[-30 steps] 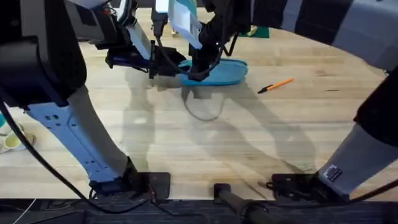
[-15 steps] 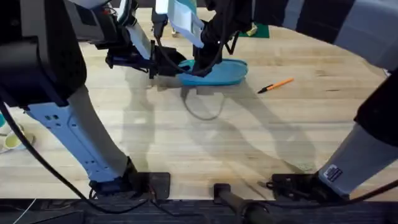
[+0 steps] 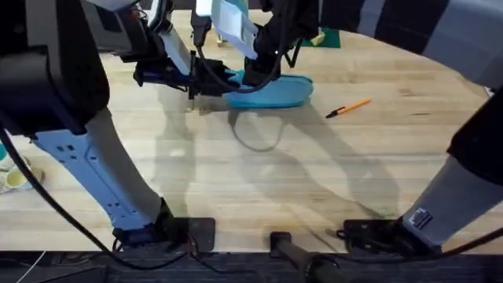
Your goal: Unzip the bag, pick up the pens from the table one at a time and place them inside, then zip the bag closed.
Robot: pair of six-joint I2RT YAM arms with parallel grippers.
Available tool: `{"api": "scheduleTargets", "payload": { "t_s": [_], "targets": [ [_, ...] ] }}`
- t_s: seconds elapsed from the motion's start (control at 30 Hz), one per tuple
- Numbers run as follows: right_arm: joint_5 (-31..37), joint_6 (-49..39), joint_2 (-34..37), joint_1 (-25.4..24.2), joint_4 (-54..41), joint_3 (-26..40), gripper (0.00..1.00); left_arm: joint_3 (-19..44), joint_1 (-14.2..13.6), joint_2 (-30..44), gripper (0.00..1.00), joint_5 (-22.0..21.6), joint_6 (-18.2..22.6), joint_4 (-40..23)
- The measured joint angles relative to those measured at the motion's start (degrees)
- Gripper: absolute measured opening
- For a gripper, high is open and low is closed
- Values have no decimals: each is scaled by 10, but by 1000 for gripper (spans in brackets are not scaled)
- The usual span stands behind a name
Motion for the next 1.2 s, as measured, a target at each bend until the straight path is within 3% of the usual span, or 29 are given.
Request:
{"api": "scheduleTargets", "payload": {
  "t_s": [0.57,1.2],
  "targets": [
    [3,7,-1,0,-9,8,31,0,0,0,42,7,0,0],
    [21,27,-1,3,-36,54,31,9,1,0,42,45,0,1]
  ]
}}
